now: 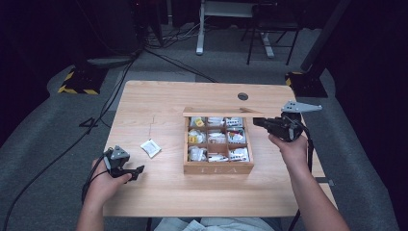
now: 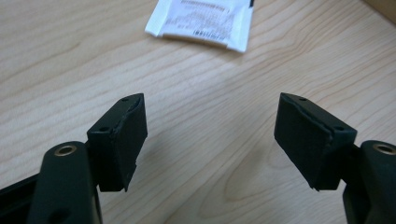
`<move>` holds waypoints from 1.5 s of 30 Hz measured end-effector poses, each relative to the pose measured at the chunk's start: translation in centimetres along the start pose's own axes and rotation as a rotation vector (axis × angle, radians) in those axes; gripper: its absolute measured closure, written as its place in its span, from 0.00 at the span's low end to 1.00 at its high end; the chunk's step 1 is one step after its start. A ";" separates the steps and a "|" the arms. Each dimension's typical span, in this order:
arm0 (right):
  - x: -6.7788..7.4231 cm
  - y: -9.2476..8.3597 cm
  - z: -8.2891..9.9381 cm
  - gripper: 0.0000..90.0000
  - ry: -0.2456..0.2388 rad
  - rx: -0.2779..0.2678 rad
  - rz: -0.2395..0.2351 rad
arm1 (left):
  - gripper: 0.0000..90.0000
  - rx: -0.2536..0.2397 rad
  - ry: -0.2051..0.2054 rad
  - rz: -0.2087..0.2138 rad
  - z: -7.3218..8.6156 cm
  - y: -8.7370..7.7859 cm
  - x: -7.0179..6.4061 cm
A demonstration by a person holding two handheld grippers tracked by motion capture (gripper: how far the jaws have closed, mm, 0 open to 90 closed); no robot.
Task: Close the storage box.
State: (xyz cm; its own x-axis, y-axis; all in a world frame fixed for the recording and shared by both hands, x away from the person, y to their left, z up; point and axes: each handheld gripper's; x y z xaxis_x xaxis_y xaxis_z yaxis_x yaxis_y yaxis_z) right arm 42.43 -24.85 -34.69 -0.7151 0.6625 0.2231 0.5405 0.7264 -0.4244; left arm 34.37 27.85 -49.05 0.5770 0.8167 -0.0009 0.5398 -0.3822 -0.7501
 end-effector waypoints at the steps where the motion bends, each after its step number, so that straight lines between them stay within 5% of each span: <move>1: 0.0 0.0 0.0 1.00 0.001 0.003 0.000 | 0.29 0.011 -0.003 -0.004 0.2 0.2 0.2; 6: 0.1 -0.1 0.2 1.00 -0.002 0.024 -0.003 | 0.25 -0.005 -0.005 -0.002 0.5 0.6 0.3; 11: 0.3 -0.1 0.3 1.00 -0.003 0.037 -0.008 | 0.20 -0.041 0.049 -0.010 0.9 1.0 0.5; 45: 1.3 -1.0 1.0 0.94 0.022 0.174 -0.022 | 0.17 -0.039 0.031 -0.021 0.6 1.3 0.3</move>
State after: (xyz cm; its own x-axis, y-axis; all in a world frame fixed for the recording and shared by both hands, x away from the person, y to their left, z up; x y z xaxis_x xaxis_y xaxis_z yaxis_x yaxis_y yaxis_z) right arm 40.50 -24.93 -34.87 -0.7152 0.6519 0.2519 0.4388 0.6994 -0.5642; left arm 34.86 27.90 -50.42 0.5835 0.8113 0.0355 0.5752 -0.3820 -0.7234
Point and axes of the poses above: each handheld gripper's, and its own axes: y roughly forward along the jaws, z roughly out of its underside, x roughly to its left, and after that the axes turned 5 degrees about y, right-handed
